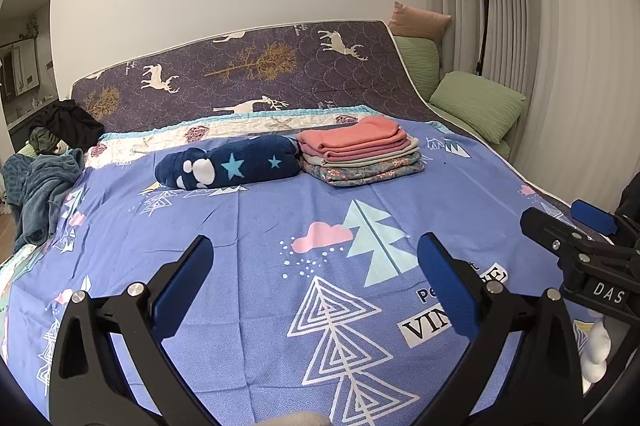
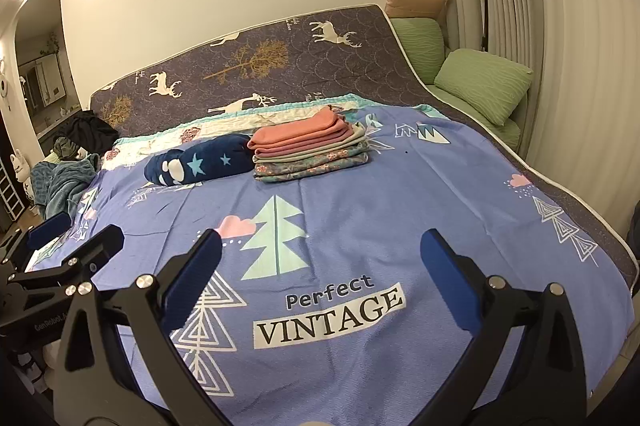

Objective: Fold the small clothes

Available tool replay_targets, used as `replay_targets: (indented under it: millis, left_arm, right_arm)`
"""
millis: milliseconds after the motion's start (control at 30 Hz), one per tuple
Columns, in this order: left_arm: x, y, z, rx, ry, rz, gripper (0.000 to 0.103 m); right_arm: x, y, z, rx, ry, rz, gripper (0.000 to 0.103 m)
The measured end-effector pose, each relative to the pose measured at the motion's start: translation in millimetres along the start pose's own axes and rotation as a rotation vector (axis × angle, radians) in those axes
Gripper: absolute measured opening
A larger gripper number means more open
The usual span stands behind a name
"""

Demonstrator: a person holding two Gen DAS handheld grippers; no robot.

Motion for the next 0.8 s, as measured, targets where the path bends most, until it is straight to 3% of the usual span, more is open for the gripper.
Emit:
replay_targets:
  millis: [800]
  left_arm:
    - [3.6,-4.3,2.9,-0.006,0.012,0.006,0.102]
  right_arm:
    - [4.5,-4.3,7.2,-0.009,0.026,-0.003,0.101]
Point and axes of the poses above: each gripper's, at about its wrist camera, not at the fingertips, and z roughly the way its jaws point, y to its left, x to its underside, the point moved 5 cm from there along z, roughly the way its jaws point, and after that the axes turned 13 degrees about -x, right-handed, at the moved point
